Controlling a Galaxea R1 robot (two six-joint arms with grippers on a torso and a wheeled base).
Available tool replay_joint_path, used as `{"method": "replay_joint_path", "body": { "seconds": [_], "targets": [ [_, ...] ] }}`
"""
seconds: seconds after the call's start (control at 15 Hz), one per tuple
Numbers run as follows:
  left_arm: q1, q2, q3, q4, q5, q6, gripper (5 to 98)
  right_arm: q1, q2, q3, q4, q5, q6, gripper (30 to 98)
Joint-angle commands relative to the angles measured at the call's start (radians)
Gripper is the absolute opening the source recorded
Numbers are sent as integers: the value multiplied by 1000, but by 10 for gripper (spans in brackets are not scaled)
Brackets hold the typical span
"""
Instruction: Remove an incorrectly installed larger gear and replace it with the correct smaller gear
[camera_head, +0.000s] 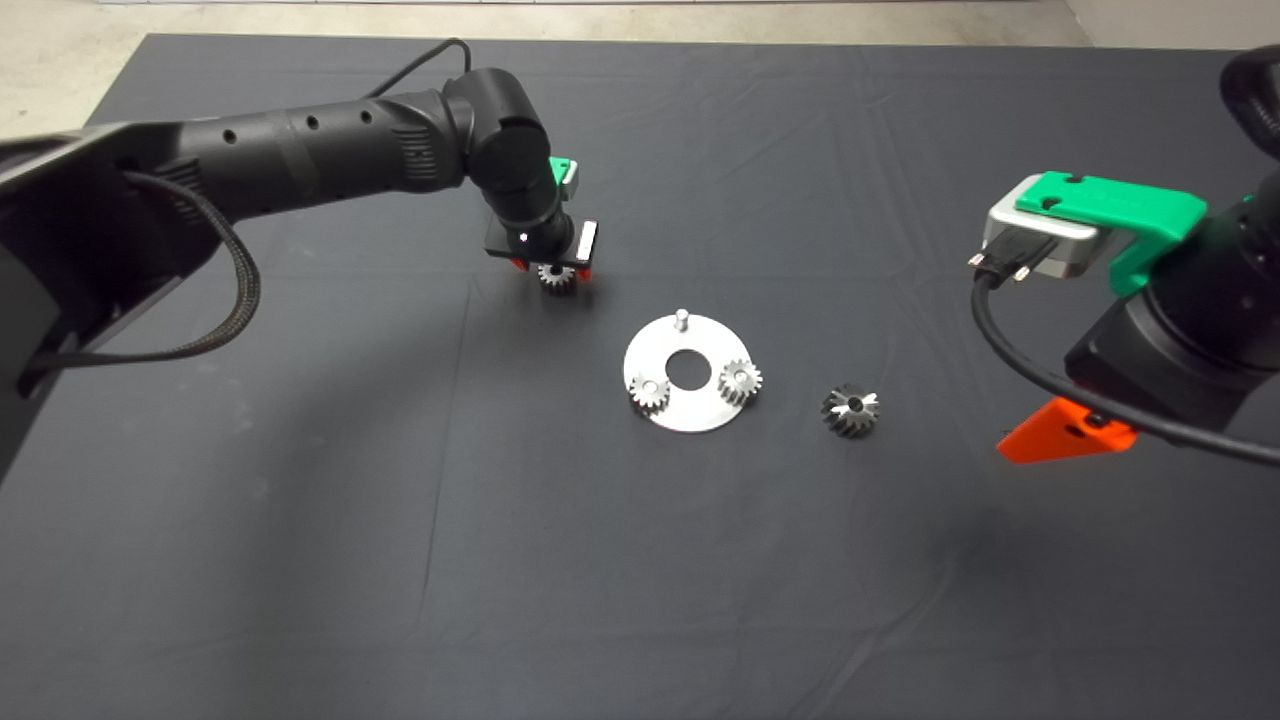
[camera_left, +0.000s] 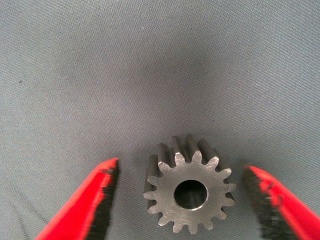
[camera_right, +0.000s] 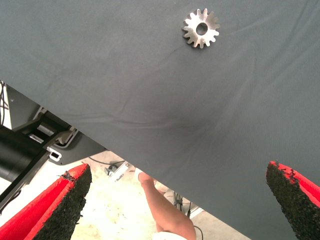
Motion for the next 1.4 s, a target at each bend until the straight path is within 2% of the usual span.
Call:
{"method": "replay_joint_path", "body": {
  "seconds": [0.0,1.33],
  "targets": [
    [-6,3,1,-5,4,8,596,28,-1,5,33,-37,5,923],
    [-2,18,3,-8,13,8,596,28,-4,4,33,-36,5,923]
  ]
}}
